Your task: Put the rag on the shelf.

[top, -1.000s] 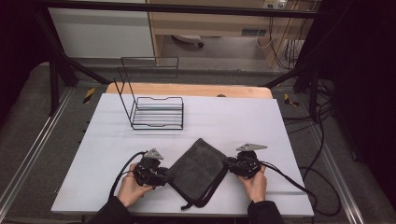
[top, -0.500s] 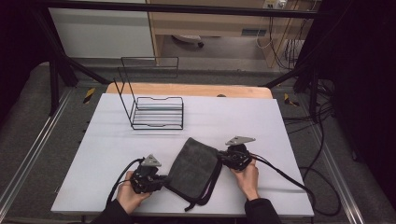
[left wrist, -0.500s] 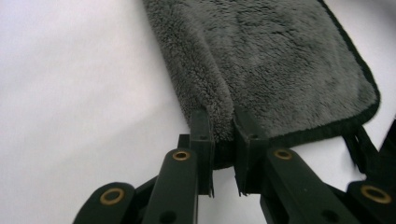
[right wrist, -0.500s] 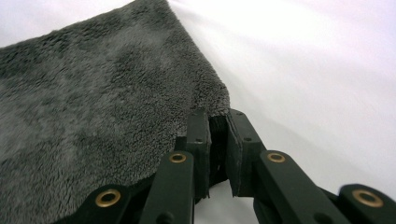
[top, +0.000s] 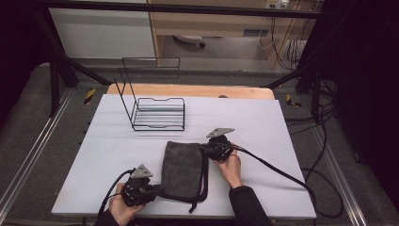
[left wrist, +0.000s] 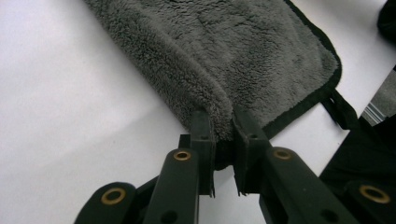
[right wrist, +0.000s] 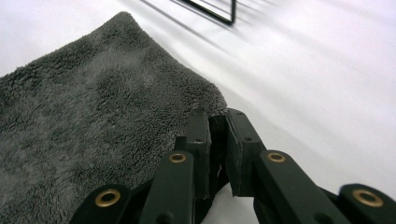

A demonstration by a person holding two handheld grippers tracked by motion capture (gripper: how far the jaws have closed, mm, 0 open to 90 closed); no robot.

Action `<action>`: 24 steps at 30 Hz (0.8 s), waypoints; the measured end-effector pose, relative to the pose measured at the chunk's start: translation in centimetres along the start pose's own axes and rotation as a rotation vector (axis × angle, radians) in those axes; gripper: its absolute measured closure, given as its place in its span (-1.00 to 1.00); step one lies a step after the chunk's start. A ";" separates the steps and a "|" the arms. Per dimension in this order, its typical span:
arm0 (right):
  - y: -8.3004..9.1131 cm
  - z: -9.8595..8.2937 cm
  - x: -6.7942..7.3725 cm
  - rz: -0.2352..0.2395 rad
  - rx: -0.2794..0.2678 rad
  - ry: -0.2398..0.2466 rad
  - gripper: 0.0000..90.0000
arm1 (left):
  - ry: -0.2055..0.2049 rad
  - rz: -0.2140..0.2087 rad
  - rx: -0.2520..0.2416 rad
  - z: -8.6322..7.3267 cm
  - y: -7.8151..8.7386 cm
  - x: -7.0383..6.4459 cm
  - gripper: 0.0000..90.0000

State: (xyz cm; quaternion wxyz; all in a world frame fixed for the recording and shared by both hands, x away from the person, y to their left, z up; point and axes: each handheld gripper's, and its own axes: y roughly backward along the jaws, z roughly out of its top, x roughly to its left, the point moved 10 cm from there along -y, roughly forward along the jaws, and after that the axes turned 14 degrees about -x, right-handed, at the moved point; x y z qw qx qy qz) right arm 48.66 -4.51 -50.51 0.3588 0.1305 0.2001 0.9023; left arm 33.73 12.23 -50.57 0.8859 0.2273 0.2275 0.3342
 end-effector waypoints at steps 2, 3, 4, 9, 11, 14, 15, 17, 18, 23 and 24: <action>-0.4 0.0 0.1 0.002 0.007 -0.001 0.79 | 0.001 0.000 -0.001 -0.1 0.0 0.1 0.77; -0.4 0.0 0.1 0.002 0.007 -0.001 0.79 | 0.004 -0.001 -0.001 -0.1 0.1 0.1 0.77; -0.5 -0.1 0.1 0.000 0.009 -0.002 0.78 | 0.006 0.000 -0.001 -0.1 0.0 0.1 0.77; -0.2 0.1 0.0 -0.018 -0.015 0.011 0.58 | -0.011 -0.013 -0.009 0.0 0.1 0.2 0.56; 0.3 0.5 0.2 -0.018 -0.039 -0.010 0.41 | -0.025 -0.008 -0.018 0.2 0.5 0.8 0.40; 1.5 1.0 0.4 -0.011 -0.080 -0.022 0.17 | -0.026 0.002 -0.031 0.6 0.7 1.3 0.21; 1.9 1.1 0.4 -0.005 -0.087 -0.027 0.07 | -0.025 0.005 -0.037 0.7 0.8 1.6 0.14; 2.3 1.1 0.4 -0.002 -0.090 -0.036 0.00 | -0.018 0.009 -0.055 1.1 1.1 2.2 0.08; 2.8 1.0 0.4 0.006 -0.090 -0.039 -0.09 | -0.018 0.014 -0.064 1.3 1.2 2.6 0.01; 4.7 -0.3 0.7 0.037 -0.087 -0.080 -0.61 | -0.012 0.021 -0.092 2.1 1.3 4.1 -0.30; 5.0 -0.6 0.8 0.043 -0.079 -0.090 -0.67 | -0.013 0.026 -0.092 2.2 1.3 4.4 -0.35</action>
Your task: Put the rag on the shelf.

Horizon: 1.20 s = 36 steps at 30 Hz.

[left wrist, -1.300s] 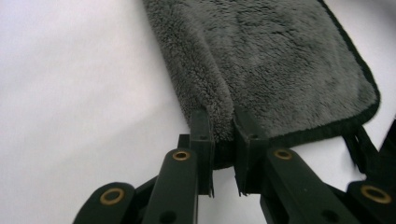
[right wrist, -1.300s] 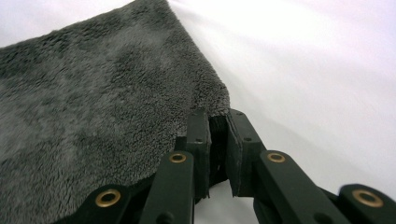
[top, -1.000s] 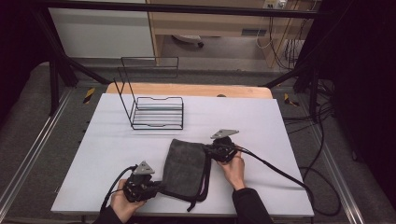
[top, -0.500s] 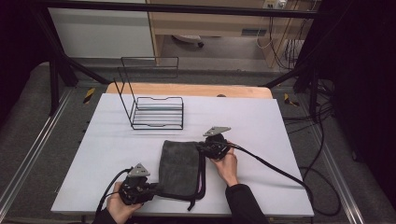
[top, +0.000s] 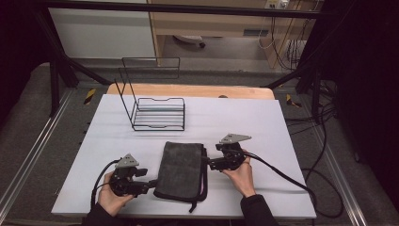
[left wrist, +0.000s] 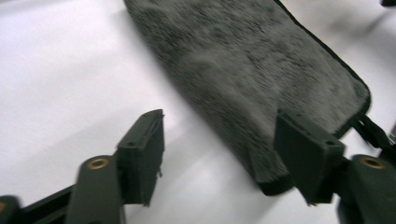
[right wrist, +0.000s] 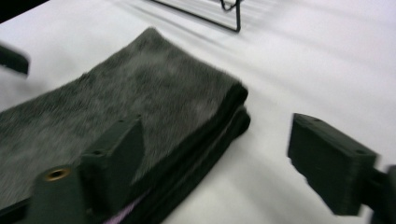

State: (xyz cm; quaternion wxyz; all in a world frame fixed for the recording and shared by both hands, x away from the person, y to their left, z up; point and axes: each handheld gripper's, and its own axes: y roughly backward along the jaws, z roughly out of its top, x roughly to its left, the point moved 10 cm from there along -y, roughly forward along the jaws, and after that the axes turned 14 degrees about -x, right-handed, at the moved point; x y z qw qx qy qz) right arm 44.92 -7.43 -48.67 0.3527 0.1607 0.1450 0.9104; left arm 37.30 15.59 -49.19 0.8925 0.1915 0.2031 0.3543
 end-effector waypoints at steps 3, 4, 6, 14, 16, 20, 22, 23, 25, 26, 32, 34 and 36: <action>0.5 -0.4 0.0 0.008 -0.003 -0.008 -0.76 | -0.015 0.007 -0.003 0.3 -0.2 0.6 -0.48; 0.7 -0.6 0.0 0.009 -0.004 -0.012 -0.79 | -0.020 0.011 -0.001 0.4 -0.3 0.8 -0.48; 1.2 -0.9 -0.1 0.012 -0.010 -0.019 -0.86 | -0.037 0.017 0.001 0.5 -0.5 1.1 -0.53; 2.5 -2.1 -0.2 0.017 -0.022 -0.057 -0.95 | -0.061 0.029 0.002 1.6 -1.1 2.3 -0.71; 2.6 -2.3 -0.2 0.017 -0.010 -0.050 -0.97 | -0.052 0.032 -0.006 2.2 -1.4 2.6 -0.72; 3.2 -2.6 0.0 0.022 -0.007 -0.038 -0.97 | -0.049 0.037 -0.017 3.2 -2.1 3.1 -0.75; 3.4 -2.6 -0.1 0.017 -0.018 -0.040 -0.97 | -0.048 0.045 -0.024 3.7 -2.6 3.3 -0.76; 3.5 -2.6 -0.1 0.015 -0.024 -0.043 -0.97 | -0.047 0.052 -0.026 3.9 -2.8 3.5 -0.76; 3.6 -2.6 -0.2 0.010 -0.028 -0.048 -0.98 | -0.054 0.072 -0.022 4.2 -3.2 3.8 -0.76; 3.6 -2.6 -0.3 0.009 -0.027 -0.047 -0.98 | -0.051 0.080 -0.021 4.4 -3.5 3.9 -0.75; 3.6 -2.7 -0.3 0.009 -0.022 -0.052 -0.98 | -0.042 0.104 -0.014 5.3 -4.9 4.6 -0.74; 3.6 -2.7 -0.2 0.007 -0.020 -0.052 -0.98 | -0.038 0.116 -0.011 5.5 -5.5 4.9 -0.71; 3.6 -2.8 -0.3 0.006 -0.017 -0.048 -0.98 | -0.030 0.128 -0.010 5.8 -6.1 5.3 -0.71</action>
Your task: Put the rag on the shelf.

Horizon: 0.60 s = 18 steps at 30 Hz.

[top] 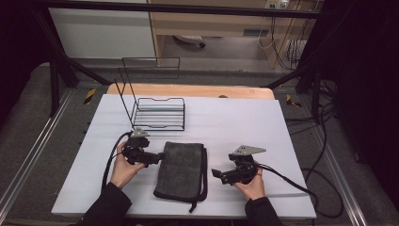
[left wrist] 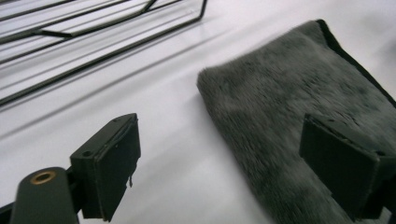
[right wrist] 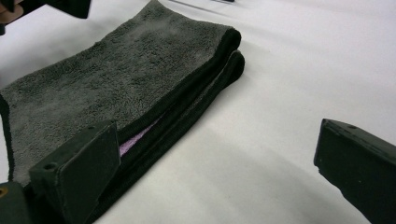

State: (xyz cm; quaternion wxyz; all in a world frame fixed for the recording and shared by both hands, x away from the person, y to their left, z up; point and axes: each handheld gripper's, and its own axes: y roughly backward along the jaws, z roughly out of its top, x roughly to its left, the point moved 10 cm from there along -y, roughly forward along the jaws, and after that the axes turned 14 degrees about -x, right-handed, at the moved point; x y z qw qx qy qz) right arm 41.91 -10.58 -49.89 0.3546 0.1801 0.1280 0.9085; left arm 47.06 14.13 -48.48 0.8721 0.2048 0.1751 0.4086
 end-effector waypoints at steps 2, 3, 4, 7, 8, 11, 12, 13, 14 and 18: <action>0.0 0.0 0.0 -0.001 0.000 0.000 -0.98 | 0.015 0.004 0.002 0.2 -0.6 0.3 -0.67; 0.0 -0.1 0.0 -0.001 0.001 0.001 -0.98 | 0.022 0.003 0.002 0.4 -1.0 0.3 -0.66; -0.1 -0.1 0.0 0.000 0.004 0.003 -0.97 | 0.022 0.008 0.007 0.5 -1.3 0.4 -0.65; -0.1 -0.3 0.0 0.001 0.011 0.003 -0.97 | 0.017 0.016 0.014 0.8 -2.3 0.6 -0.59; -0.1 -0.3 0.0 0.001 0.011 0.003 -0.97 | 0.020 0.013 0.018 0.8 -2.6 0.6 -0.57; -0.1 -0.2 0.0 0.002 0.007 -0.002 -0.97 | 0.041 0.009 0.023 0.6 -3.5 0.5 -0.47; -0.1 -0.1 0.0 0.000 0.007 0.001 -0.97 | 0.046 0.008 0.027 0.4 -3.7 0.5 -0.42; -0.1 -0.1 -0.1 -0.001 0.007 0.001 -0.97 | 0.048 0.006 0.035 0.2 -3.9 0.5 -0.38; -0.1 -0.1 -0.1 -0.001 0.007 0.002 -0.97 | 0.053 0.004 0.042 0.0 -4.2 0.5 -0.33; -0.1 -0.2 -0.1 -0.002 0.011 -0.002 -0.97 | 0.080 -0.007 0.064 -0.6 -4.7 0.4 -0.09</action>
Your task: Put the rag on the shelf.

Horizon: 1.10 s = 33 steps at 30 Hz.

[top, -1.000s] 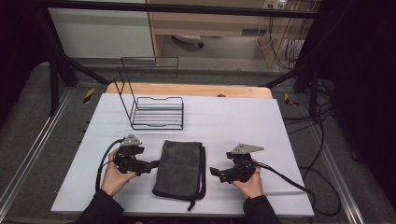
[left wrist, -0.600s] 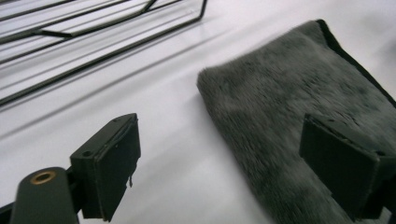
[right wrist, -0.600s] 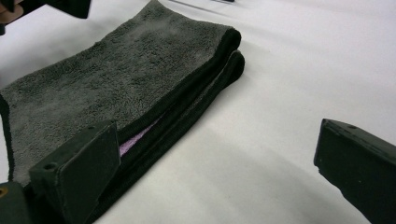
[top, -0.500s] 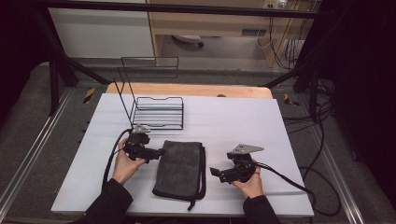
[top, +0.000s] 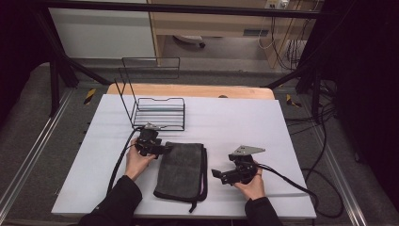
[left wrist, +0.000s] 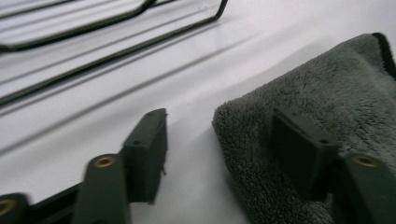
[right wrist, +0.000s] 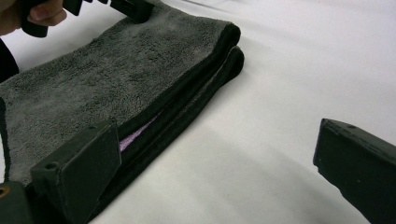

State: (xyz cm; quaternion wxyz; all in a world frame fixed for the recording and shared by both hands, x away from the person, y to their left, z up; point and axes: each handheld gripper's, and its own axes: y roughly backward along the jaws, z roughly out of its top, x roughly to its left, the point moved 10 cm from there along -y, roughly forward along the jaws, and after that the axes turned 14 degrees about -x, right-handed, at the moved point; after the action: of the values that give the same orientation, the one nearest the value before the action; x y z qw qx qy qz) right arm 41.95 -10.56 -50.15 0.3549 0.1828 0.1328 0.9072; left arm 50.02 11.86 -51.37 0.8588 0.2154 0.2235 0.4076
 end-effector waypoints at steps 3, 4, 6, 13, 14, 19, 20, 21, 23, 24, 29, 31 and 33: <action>0.0 -0.1 -0.1 -0.005 0.005 0.003 -0.97 | 0.022 -0.012 0.006 -0.3 0.0 -0.1 0.07; 0.0 -0.1 -0.1 -0.005 0.007 0.003 -0.97 | 0.025 -0.016 0.007 -0.4 0.1 -0.1 0.11; -0.1 -0.1 -0.1 -0.006 0.006 0.005 -0.97 | 0.036 -0.019 0.008 -0.5 0.2 -0.2 0.20; -0.2 0.1 -0.3 -0.015 -0.002 -0.020 -0.93 | 0.031 -0.036 0.015 -0.7 0.2 -1.0 0.49; -0.3 0.2 -0.3 -0.015 -0.007 -0.025 -0.92 | 0.034 -0.036 0.014 -0.7 0.2 -1.0 0.50; -1.0 1.3 -0.6 -0.026 -0.024 -0.044 -0.85 | 0.031 -0.039 0.020 -0.8 0.2 -1.1 0.60; -1.3 1.6 -0.6 -0.027 -0.030 -0.039 -0.83 | 0.035 -0.038 0.019 -0.8 0.2 -1.1 0.62; -1.3 1.6 -0.6 -0.027 -0.030 -0.039 -0.83 | 0.033 -0.037 0.018 -0.8 0.2 -1.2 0.62; -1.9 2.2 -0.4 -0.028 -0.033 -0.047 -0.80 | 0.031 -0.034 0.021 -0.8 0.2 -1.2 0.64; -2.2 2.4 -0.5 -0.034 -0.033 -0.040 -0.77 | 0.032 -0.034 0.021 -0.9 0.2 -1.2 0.64; -4.2 3.2 -0.6 -0.055 -0.017 -0.053 -0.60 | 0.026 -0.027 0.015 -0.9 0.1 -1.3 0.65; -5.2 3.3 -0.7 -0.067 0.000 -0.050 -0.56 | 0.016 -0.024 0.016 -0.9 0.2 -1.3 0.65; -6.2 3.4 -0.9 -0.079 0.014 -0.053 -0.49 | 0.016 -0.023 0.014 -0.9 0.2 -1.3 0.65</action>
State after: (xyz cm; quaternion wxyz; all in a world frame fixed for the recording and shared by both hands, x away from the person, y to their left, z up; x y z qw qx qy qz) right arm 47.70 -6.42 -49.64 0.3925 0.2038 0.1367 0.8864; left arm 48.65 11.05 -51.72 0.8600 0.2158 0.2355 0.3980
